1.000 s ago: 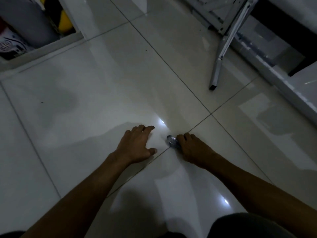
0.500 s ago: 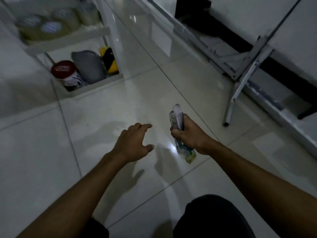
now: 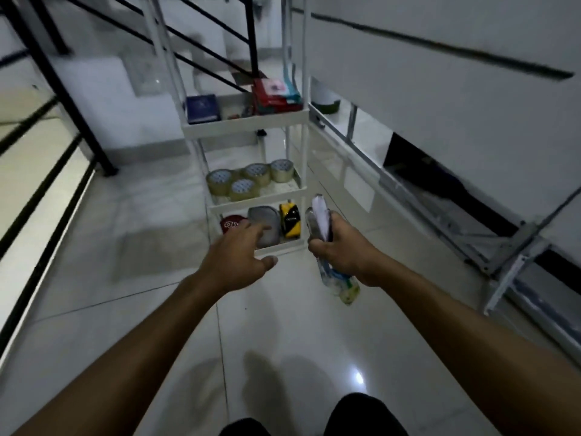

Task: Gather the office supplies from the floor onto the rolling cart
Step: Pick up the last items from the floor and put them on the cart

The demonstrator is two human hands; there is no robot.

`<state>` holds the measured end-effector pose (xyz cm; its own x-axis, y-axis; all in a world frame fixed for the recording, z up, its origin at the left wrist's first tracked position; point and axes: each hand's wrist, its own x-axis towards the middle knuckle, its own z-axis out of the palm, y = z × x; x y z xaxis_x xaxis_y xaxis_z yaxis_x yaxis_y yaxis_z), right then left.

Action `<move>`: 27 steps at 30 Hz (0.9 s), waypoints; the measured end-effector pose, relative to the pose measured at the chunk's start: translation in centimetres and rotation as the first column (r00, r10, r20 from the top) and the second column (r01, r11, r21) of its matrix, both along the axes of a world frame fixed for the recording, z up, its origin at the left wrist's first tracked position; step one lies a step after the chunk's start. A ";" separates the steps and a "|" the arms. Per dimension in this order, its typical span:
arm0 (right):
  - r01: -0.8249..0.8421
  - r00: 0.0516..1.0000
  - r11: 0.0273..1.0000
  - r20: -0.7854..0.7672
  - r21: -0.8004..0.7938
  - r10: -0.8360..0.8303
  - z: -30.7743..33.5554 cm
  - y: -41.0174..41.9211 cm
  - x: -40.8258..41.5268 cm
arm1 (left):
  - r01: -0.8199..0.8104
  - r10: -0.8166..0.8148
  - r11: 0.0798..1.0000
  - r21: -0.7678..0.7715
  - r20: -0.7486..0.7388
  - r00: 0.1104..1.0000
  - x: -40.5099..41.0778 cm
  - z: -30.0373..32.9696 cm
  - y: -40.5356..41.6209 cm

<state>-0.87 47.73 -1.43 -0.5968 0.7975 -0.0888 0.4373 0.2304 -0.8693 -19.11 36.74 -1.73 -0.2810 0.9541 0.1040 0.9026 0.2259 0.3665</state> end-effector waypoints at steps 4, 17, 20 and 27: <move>-0.025 1.000 0.999 0.003 0.028 0.025 2.2 1.2 -3.9 | -0.055 0.055 0.998 0.037 0.008 0.998 -3.5 2.4 0.4; -0.112 0.992 0.993 -0.056 0.033 0.114 13.8 17.4 -22.3 | -0.131 0.097 0.974 0.187 0.181 0.979 -15.7 12.7 16.7; -0.090 0.994 0.995 -0.053 0.048 0.093 16.4 21.4 -25.9 | -0.141 0.098 0.978 0.154 0.256 0.962 -18.3 15.2 20.4; -0.016 0.989 0.997 0.146 0.077 0.004 16.6 26.8 -32.0 | -0.233 0.206 0.972 0.023 0.392 0.897 -22.4 16.1 25.5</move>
<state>-32.88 74.58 15.14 -0.5899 0.7994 -0.1134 0.5551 0.2996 -0.7759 -41.47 62.21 14.40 -0.5135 0.8581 0.0071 0.6185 0.3644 0.6962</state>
